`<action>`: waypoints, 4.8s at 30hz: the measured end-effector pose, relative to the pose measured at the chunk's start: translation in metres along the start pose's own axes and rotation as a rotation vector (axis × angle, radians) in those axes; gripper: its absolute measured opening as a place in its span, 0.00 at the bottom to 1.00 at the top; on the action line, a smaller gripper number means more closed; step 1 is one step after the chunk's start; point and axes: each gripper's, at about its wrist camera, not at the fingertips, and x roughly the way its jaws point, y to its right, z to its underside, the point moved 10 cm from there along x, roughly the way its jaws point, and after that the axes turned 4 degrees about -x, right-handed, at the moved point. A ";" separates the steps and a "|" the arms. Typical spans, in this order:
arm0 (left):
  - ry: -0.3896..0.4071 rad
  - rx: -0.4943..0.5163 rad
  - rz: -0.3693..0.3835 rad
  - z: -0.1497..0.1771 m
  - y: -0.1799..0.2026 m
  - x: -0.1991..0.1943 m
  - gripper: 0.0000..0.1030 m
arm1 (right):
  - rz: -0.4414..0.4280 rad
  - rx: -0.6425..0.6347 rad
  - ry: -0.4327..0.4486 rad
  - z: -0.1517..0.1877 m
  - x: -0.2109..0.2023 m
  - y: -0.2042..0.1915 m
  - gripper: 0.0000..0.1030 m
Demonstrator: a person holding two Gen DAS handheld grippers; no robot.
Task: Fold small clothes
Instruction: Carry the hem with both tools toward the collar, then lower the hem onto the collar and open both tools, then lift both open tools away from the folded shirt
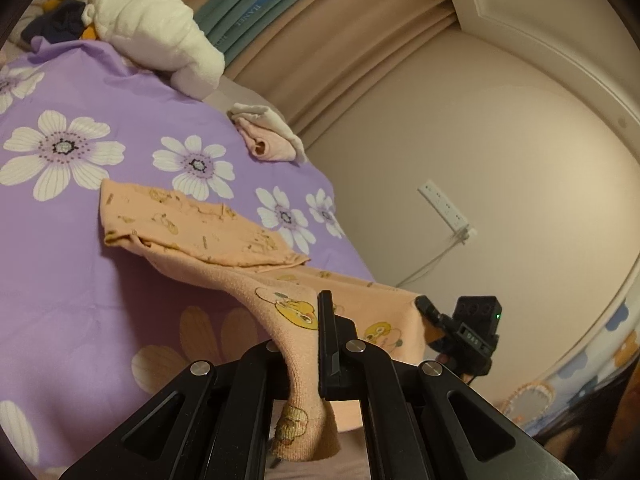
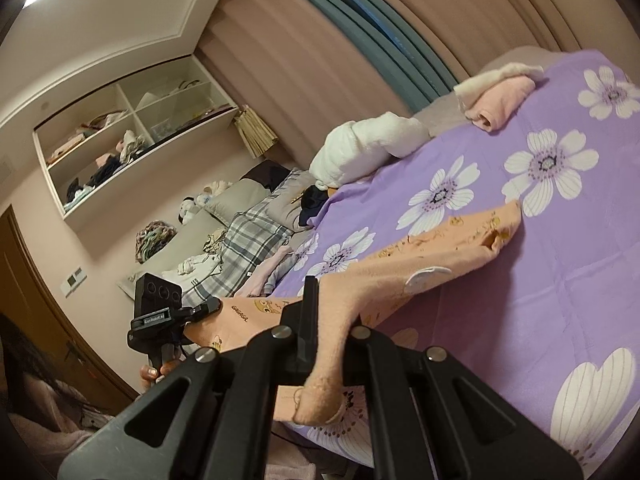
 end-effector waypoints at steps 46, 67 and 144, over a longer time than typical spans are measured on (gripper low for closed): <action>-0.008 -0.134 -0.096 -0.060 -0.079 0.061 0.00 | 0.131 0.101 -0.046 -0.039 0.074 0.081 0.05; 0.003 -0.254 -0.155 -0.094 -0.143 0.095 0.00 | 0.232 0.251 -0.109 -0.045 0.125 0.165 0.05; -0.235 -0.105 -0.509 -0.074 -0.197 0.144 0.71 | 0.357 0.136 -0.406 -0.020 0.201 0.211 0.27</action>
